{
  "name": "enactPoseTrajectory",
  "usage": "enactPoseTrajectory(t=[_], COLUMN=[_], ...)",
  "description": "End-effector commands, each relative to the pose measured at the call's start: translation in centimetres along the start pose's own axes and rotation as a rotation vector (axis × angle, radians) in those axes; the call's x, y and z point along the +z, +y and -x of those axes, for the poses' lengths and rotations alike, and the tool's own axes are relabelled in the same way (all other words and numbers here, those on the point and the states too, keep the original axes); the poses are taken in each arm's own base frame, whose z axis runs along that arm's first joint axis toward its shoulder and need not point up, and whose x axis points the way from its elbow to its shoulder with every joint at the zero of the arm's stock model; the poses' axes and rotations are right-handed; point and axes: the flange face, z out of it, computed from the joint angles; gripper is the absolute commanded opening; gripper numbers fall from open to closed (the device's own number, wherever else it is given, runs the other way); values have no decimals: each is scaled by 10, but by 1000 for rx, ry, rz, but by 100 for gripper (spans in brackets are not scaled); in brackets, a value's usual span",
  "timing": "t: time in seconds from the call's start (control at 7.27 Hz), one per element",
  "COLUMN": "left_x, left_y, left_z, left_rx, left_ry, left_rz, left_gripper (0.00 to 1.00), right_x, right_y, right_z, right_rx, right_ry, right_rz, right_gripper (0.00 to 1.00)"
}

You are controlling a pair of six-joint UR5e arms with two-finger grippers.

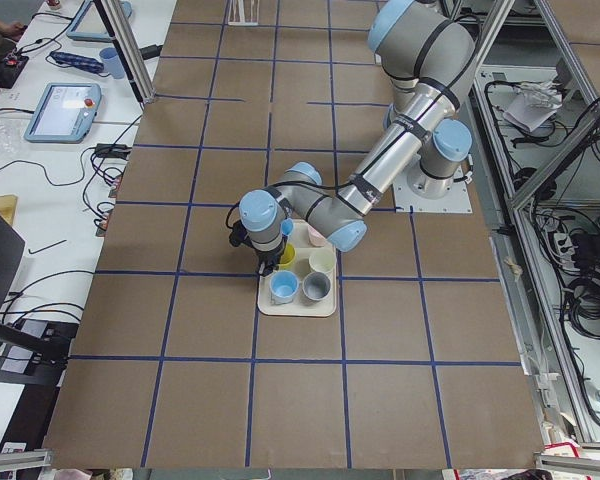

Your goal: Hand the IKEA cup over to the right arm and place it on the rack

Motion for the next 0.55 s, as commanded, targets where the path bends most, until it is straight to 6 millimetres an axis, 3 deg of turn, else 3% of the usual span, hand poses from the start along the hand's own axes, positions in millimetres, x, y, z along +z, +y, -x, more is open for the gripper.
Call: enactPoseTrajectory(t=[0.0, 0.14, 0.41], left_x=[-17, -28, -74], left_y=[-1, -1, -11], left_z=[3, 4, -5], left_rx=[-2, -4, -19], left_ry=[-21, -34, 54], left_rz=[-19, -39, -147], left_gripper=[5, 2, 1], right_x=[0, -1, 1], right_y=[-1, -3, -1], right_z=[0, -5, -3], right_rx=[-7, 5, 93], right_ry=[0, 1, -76], right_rz=[-1, -1, 35], right_gripper=[100, 100, 100])
